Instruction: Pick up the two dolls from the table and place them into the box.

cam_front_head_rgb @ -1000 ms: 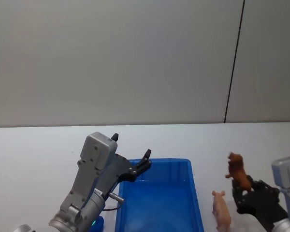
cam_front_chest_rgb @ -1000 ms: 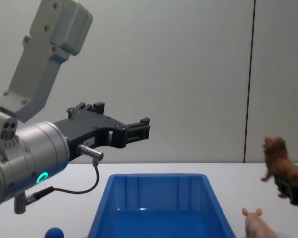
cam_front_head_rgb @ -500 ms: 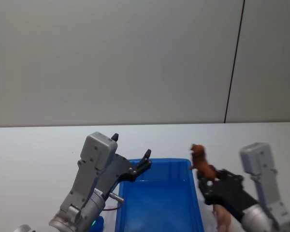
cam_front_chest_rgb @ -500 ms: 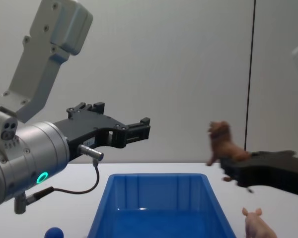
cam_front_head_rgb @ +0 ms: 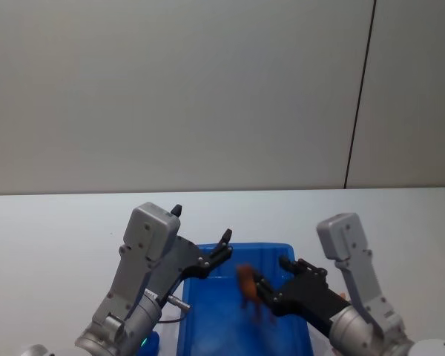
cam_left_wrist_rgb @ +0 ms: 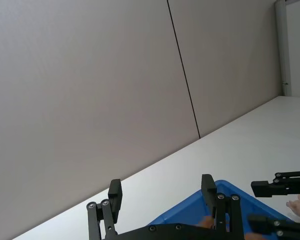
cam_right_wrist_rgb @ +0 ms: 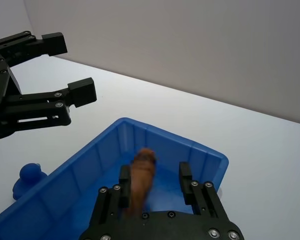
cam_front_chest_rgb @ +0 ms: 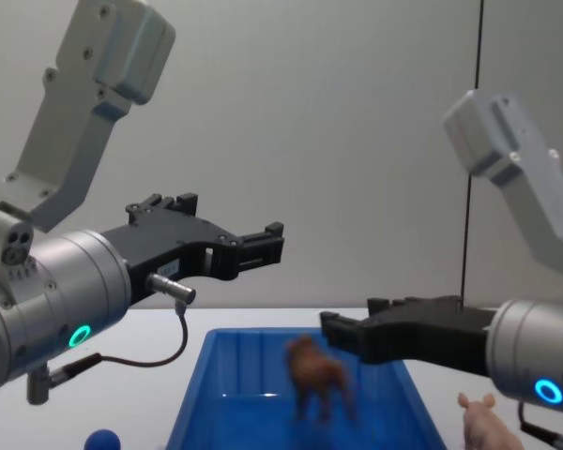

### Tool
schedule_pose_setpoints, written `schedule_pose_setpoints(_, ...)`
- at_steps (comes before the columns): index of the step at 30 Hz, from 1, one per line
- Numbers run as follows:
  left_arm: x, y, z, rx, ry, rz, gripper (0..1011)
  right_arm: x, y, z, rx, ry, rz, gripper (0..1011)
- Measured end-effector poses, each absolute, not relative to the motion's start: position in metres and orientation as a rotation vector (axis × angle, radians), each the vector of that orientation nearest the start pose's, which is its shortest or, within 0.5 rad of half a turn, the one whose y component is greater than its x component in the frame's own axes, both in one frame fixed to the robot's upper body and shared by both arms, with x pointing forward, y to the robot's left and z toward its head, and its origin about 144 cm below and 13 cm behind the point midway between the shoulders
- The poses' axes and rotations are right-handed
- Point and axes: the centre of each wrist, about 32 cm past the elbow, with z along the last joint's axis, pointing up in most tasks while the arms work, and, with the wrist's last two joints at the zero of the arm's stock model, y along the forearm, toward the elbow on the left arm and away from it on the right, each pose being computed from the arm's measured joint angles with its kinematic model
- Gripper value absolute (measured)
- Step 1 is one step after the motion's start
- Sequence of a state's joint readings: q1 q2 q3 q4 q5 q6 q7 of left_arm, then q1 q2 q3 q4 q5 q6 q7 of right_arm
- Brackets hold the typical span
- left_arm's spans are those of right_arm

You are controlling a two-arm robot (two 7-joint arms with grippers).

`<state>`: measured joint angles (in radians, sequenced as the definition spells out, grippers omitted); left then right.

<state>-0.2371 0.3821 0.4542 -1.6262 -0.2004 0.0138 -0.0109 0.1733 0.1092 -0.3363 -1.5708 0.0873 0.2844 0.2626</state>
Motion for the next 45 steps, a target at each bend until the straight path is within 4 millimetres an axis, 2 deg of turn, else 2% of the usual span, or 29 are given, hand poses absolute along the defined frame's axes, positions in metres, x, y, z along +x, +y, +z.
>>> schedule_pose_setpoints(2, 0.492, 0.198, 1.204, 0.061, -0.268, 1.124, 1001, 0.491, -0.15, 1.187, -0.176, 0.06, -0.98, 595)
schedule_pose_setpoints(4, 0.492, 0.198, 1.204, 0.061, -0.268, 1.124, 1001, 0.492, -0.149, 1.187, -0.181, 0.063, -0.979, 612)
schedule_pose_setpoints(7, 0.492, 0.198, 1.204, 0.061, -0.268, 1.124, 1001, 0.493, -0.147, 1.188, -0.191, 0.067, -0.985, 754)
schedule_pose_setpoints(9, 0.492, 0.198, 1.204, 0.061, -0.268, 1.124, 1001, 0.493, -0.147, 1.188, -0.194, 0.067, -0.992, 791)
schedule_pose_setpoints(10, 0.492, 0.198, 1.204, 0.061, -0.268, 1.124, 1001, 0.493, -0.147, 1.188, -0.196, 0.067, -0.996, 844)
schedule_pose_setpoints(17, 0.492, 0.198, 1.204, 0.061, -0.268, 1.124, 1001, 0.489, -0.15, 1.191, -0.202, 0.054, -1.056, 1001)
schedule_pose_setpoints(31, 0.492, 0.198, 1.204, 0.061, -0.268, 1.124, 1001, 0.471, -0.166, 1.194, -0.236, 0.036, -1.21, 1001)
schedule_pose_setpoints(45, 0.492, 0.198, 1.204, 0.061, -0.268, 1.124, 1001, 0.455, -0.182, 1.181, -0.303, 0.087, -1.288, 1001)
